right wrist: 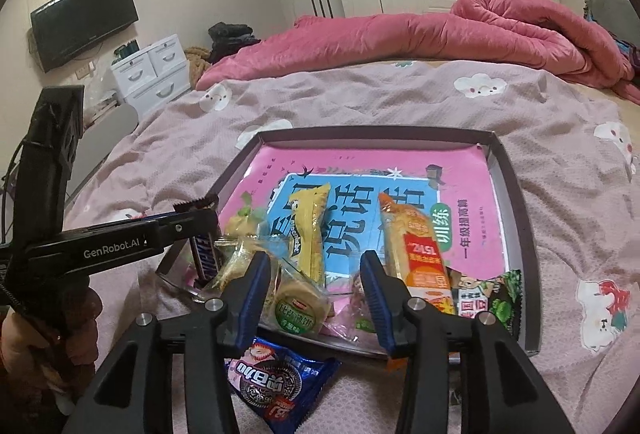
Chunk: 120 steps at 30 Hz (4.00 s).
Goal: Organize snacks
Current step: 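Carry the Snickers into the tray with the left gripper while the right places the cake, then grasp the blue cookie pack with the left gripper while the right grasps the brown candy, then lower the cookie pack into the tray with the left gripper while the right lowers the candy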
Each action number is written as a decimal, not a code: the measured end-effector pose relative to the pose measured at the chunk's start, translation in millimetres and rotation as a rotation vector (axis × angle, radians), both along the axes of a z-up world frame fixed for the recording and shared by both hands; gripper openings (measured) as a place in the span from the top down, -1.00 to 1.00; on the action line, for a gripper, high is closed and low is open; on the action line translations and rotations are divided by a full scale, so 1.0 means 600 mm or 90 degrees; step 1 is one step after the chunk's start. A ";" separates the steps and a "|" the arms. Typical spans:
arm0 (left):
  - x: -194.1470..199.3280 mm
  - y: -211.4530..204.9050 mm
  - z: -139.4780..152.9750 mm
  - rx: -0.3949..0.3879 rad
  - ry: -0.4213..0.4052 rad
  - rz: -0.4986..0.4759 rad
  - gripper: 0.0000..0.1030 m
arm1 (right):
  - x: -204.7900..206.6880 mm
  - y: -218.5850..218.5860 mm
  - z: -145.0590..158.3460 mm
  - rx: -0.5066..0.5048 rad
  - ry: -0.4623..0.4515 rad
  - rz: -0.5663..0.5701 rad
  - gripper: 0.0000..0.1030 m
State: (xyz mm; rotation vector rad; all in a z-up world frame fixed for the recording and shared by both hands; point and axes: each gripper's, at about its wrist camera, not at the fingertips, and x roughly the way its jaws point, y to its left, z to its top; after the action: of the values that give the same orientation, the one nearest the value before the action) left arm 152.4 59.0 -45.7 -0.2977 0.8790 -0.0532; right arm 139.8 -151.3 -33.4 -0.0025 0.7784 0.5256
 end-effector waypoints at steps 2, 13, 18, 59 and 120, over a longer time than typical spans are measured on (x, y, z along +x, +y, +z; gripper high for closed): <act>-0.003 0.001 0.005 -0.005 -0.006 0.001 0.20 | -0.002 -0.006 0.007 0.005 -0.005 -0.005 0.09; -0.023 0.003 0.039 -0.006 -0.031 0.008 -0.10 | -0.021 -0.032 0.037 0.013 -0.035 -0.029 0.02; -0.034 0.003 0.054 -0.005 -0.039 0.012 -0.23 | -0.029 -0.043 0.050 0.023 -0.045 -0.038 -0.12; -0.121 -0.132 0.020 0.018 0.068 -0.146 -0.51 | -0.088 -0.177 0.043 -0.018 0.030 -0.197 -0.54; -0.100 -0.133 0.014 0.008 0.067 -0.151 -0.10 | -0.061 -0.161 0.029 0.036 0.020 -0.108 0.28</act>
State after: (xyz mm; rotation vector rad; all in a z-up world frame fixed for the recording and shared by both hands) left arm 92.3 -20.6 -37.6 -0.1845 1.0154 -0.2534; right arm 103.3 -248.1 -16.3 0.1244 0.7866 0.3869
